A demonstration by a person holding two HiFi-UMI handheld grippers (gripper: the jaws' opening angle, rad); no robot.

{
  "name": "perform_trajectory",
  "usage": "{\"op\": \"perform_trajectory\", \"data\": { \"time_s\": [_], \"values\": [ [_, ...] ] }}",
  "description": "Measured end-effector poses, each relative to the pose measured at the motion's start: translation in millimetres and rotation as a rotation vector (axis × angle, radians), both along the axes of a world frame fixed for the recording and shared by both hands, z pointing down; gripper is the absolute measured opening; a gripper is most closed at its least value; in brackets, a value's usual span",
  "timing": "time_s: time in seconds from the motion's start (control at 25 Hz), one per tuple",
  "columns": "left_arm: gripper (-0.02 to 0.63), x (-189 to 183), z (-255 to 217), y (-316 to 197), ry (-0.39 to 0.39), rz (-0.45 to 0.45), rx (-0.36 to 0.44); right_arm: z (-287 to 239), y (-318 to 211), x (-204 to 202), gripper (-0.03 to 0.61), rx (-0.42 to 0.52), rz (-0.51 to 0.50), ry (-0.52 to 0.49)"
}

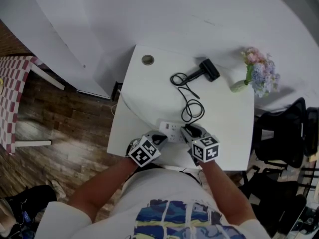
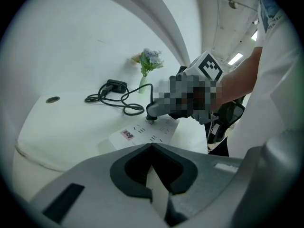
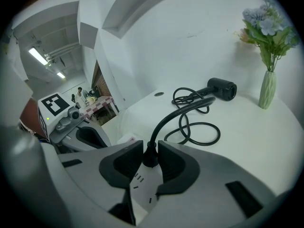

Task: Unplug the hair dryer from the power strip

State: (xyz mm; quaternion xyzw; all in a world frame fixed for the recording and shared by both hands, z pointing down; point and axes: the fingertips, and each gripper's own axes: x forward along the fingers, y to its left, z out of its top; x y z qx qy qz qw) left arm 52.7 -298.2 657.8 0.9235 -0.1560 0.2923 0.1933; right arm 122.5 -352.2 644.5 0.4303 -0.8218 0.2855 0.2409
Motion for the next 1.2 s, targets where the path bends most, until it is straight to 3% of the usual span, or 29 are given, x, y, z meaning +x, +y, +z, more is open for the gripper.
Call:
{"op": "perform_trajectory", "data": {
  "time_s": [0.44, 1.2],
  "values": [
    [0.002, 1.3, 2.9, 1.5, -0.025, 0.046, 0.042, -4.2, -0.1, -0.1, 0.072, 0.014, -0.001, 0.012],
    [0.002, 4.2, 4.1, 1.8, -0.096, 0.064, 0.018, -11.2, 7.1, 2.7, 0.051, 0.055, -0.014, 0.072]
  ]
}}
